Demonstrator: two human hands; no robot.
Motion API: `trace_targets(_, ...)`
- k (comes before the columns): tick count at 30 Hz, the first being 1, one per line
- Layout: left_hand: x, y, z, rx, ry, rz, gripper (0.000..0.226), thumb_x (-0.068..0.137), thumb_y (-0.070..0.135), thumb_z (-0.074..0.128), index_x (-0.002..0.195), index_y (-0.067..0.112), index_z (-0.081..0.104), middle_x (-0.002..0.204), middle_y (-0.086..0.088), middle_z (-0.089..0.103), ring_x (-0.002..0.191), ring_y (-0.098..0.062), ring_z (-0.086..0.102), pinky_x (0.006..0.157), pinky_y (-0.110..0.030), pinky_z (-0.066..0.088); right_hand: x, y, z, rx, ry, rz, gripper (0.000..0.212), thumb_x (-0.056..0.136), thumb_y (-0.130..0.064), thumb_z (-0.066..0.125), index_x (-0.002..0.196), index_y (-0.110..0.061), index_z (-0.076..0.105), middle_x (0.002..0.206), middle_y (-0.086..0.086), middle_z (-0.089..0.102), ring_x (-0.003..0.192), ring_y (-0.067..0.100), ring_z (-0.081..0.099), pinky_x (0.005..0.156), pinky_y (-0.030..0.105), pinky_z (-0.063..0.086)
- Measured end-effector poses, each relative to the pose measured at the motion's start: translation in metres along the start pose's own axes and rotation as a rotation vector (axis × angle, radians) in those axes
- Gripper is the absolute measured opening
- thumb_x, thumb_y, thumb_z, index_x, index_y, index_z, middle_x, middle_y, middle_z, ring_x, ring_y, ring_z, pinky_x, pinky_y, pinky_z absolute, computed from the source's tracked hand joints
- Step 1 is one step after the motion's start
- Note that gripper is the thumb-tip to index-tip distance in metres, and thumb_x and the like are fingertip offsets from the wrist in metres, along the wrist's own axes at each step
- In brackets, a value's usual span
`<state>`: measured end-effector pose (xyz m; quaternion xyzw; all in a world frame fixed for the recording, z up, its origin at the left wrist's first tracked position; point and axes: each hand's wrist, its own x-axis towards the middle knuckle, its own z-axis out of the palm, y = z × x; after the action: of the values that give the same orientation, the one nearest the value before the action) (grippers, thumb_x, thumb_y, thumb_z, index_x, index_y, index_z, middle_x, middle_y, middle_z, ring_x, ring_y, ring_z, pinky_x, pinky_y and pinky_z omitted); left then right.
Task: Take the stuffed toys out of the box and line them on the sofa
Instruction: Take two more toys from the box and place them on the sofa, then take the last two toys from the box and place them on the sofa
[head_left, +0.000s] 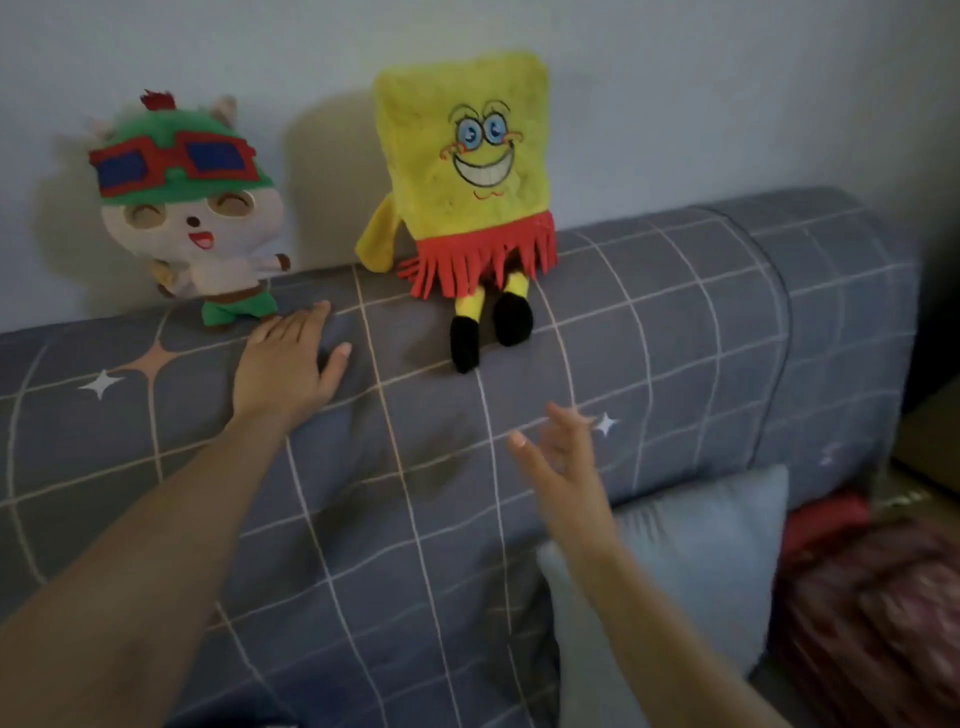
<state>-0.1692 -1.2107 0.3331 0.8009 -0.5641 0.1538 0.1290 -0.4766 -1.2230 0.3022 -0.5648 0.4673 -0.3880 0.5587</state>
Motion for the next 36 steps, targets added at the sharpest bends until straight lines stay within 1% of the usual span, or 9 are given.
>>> trace_targets(3, -0.022, 0.020, 0.000, -0.111, 0.035, -0.096, 0.068, 0.092, 0.042, 0.025, 0.144, 0.000, 0.031, 0.140, -0.026, 0.047, 0.132, -0.038, 0.042, 0.114, -0.045, 0.020, -0.087, 0.055, -0.026, 0.016, 0.051, 0.155, 0.026, 0.086, -0.025, 0.063, 0.109, -0.027, 0.051, 0.109, 0.001, 0.059, 0.090, 0.007, 0.058, 0.075, 0.010, 0.047)
trace_targets(6, -0.078, 0.073, 0.009, -0.269, 0.066, -0.138, 0.059, 0.093, 0.032, 0.030, 0.141, -0.002, 0.036, 0.143, -0.025, 0.043, 0.134, -0.039, 0.039, 0.115, -0.049, 0.016, -0.169, 0.108, -0.061, 0.070, 0.159, 0.358, 0.018, 0.087, -0.027, 0.061, 0.104, -0.025, 0.056, 0.100, 0.000, 0.063, 0.093, 0.016, 0.061, 0.090, 0.034, 0.050)
trace_targets(8, -0.128, 0.115, 0.020, -0.395, 0.039, -0.092, 0.054, 0.091, 0.027, 0.034, 0.136, -0.001, 0.044, 0.141, -0.023, 0.046, 0.132, -0.039, 0.041, 0.111, -0.049, 0.023, -0.212, 0.132, -0.084, 0.104, 0.220, 0.470, 0.020, 0.087, -0.032, 0.062, 0.104, -0.025, 0.057, 0.095, -0.003, 0.063, 0.090, 0.018, 0.062, 0.087, 0.039, 0.050)
trace_targets(13, -0.309, 0.243, 0.049, -0.661, -0.387, 0.026, 0.048, 0.089, 0.027, 0.036, 0.129, 0.006, 0.053, 0.141, -0.016, 0.046, 0.132, -0.031, 0.041, 0.109, -0.043, 0.028, -0.338, 0.187, -0.134, 0.172, 0.530, 0.684, 0.017, 0.089, -0.026, 0.060, 0.099, -0.012, 0.057, 0.078, 0.003, 0.056, 0.071, 0.016, 0.054, 0.071, 0.032, 0.046)
trace_targets(17, -0.458, 0.323, 0.057, -0.769, -0.790, 0.156, 0.048, 0.086, 0.028, 0.037, 0.121, 0.002, 0.059, 0.130, -0.018, 0.052, 0.120, -0.035, 0.051, 0.102, -0.041, 0.039, -0.431, 0.238, -0.172, 0.197, 0.782, 0.849, 0.019, 0.092, -0.019, 0.055, 0.107, -0.005, 0.057, 0.082, 0.005, 0.059, 0.067, 0.015, 0.056, 0.058, 0.022, 0.048)
trace_targets(21, -0.571, 0.377, 0.058, -0.729, -1.057, 0.337, 0.064, 0.083, 0.043, 0.024, 0.117, 0.006, 0.062, 0.126, -0.016, 0.056, 0.116, -0.032, 0.054, 0.099, -0.036, 0.040, -0.501, 0.293, -0.208, 0.213, 0.924, 0.973, 0.005, 0.092, -0.021, 0.056, 0.093, -0.016, 0.057, 0.084, 0.006, 0.061, 0.071, 0.023, 0.061, 0.075, 0.042, 0.052)
trace_targets(24, -0.629, 0.408, 0.064, -0.652, -1.202, 0.453, 0.050, 0.088, 0.035, 0.031, 0.120, 0.009, 0.060, 0.128, -0.010, 0.053, 0.114, -0.028, 0.055, 0.096, -0.034, 0.043, -0.542, 0.351, -0.229, 0.214, 0.950, 1.079, 0.012, 0.088, -0.030, 0.059, 0.077, -0.030, 0.054, 0.090, 0.008, 0.064, 0.092, 0.037, 0.065, 0.088, 0.053, 0.051)
trace_targets(31, -0.742, 0.491, 0.126, -0.476, -1.414, 0.629, 0.033, 0.098, 0.019, 0.039, 0.126, 0.010, 0.054, 0.128, -0.012, 0.052, 0.115, -0.027, 0.051, 0.092, -0.030, 0.039, -0.595, 0.452, -0.285, 0.347, 0.940, 1.232, 0.020, 0.091, -0.037, 0.050, 0.098, -0.019, 0.055, 0.080, 0.002, 0.062, 0.091, 0.032, 0.066, 0.089, 0.050, 0.051)
trace_targets(36, -0.803, 0.535, 0.211, -0.236, -1.492, 0.592, 0.035, 0.098, 0.021, 0.039, 0.128, 0.009, 0.051, 0.133, -0.017, 0.050, 0.122, -0.032, 0.047, 0.097, -0.034, 0.037, -0.607, 0.546, -0.300, 0.327, 0.927, 1.258, 0.034, 0.091, -0.037, 0.051, 0.115, -0.014, 0.058, 0.114, 0.012, 0.066, 0.104, 0.033, 0.061, 0.090, 0.040, 0.049)
